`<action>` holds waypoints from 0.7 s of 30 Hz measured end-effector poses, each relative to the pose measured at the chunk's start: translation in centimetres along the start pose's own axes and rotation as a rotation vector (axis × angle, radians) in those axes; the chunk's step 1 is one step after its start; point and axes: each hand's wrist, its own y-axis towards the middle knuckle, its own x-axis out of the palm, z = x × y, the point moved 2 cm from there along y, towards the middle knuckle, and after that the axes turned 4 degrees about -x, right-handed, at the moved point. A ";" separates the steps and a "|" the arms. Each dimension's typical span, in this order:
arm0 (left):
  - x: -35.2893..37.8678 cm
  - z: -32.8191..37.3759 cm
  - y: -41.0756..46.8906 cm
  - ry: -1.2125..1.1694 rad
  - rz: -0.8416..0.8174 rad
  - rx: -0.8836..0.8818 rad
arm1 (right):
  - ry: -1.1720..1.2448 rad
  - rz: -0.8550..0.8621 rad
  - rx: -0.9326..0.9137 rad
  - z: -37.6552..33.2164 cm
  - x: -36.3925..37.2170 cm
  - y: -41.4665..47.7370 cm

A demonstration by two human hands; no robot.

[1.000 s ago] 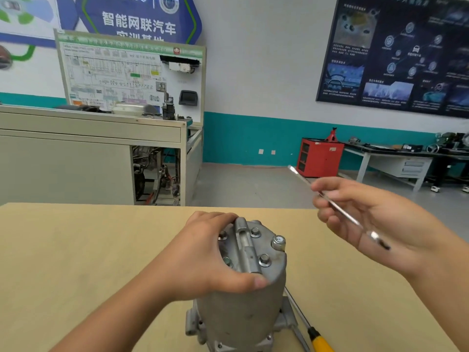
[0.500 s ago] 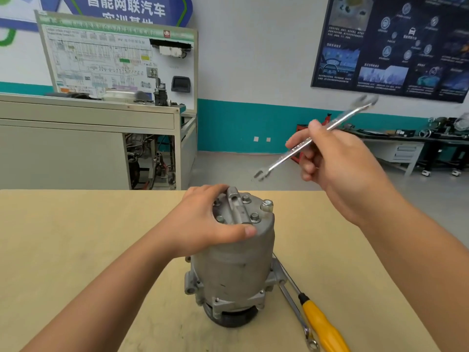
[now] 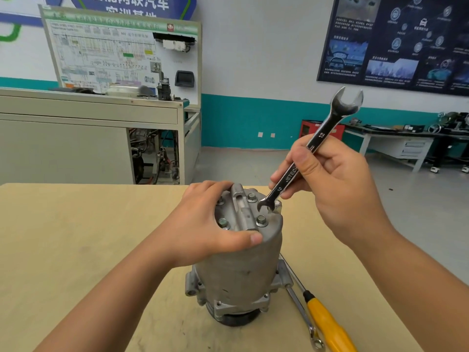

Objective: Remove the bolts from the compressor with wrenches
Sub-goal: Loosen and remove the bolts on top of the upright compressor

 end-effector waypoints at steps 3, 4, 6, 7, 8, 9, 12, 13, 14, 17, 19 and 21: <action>0.0 0.0 0.0 -0.013 0.003 -0.001 | 0.037 -0.011 0.002 0.5 0.0 0.2; 0.1 0.0 0.0 -0.017 0.004 -0.002 | 0.053 -0.015 0.013 0.7 0.0 0.3; 0.1 -0.1 -0.1 -0.024 0.006 -0.003 | 0.091 -0.023 0.039 1.2 0.0 0.5; 0.1 -0.1 0.0 -0.025 0.006 -0.004 | 0.109 -0.030 0.049 1.4 0.0 0.6; 0.1 -0.1 -0.1 -0.023 0.005 -0.006 | 0.125 -0.038 0.057 1.6 0.1 0.7; 0.1 -0.1 0.0 -0.022 0.005 -0.007 | 0.142 -0.046 0.064 1.7 0.1 0.7; 0.1 0.0 0.0 -0.022 0.005 -0.004 | 0.182 -0.061 0.074 2.0 -0.1 0.9; 0.1 -0.1 0.0 -0.021 0.005 -0.005 | 0.188 -0.068 0.074 2.1 -0.1 1.0; 0.1 -0.1 0.0 -0.020 0.005 -0.006 | 0.189 -0.077 0.075 2.2 -0.1 1.0; 0.1 -0.1 0.0 -0.019 0.005 -0.007 | 0.187 -0.104 0.081 2.5 -0.1 1.3; 0.1 -0.1 0.0 -0.018 0.003 -0.009 | 0.202 -0.115 0.086 2.7 -0.1 1.4; 0.1 0.0 0.0 -0.017 -0.002 -0.012 | 0.215 -0.126 0.093 2.9 -0.1 1.6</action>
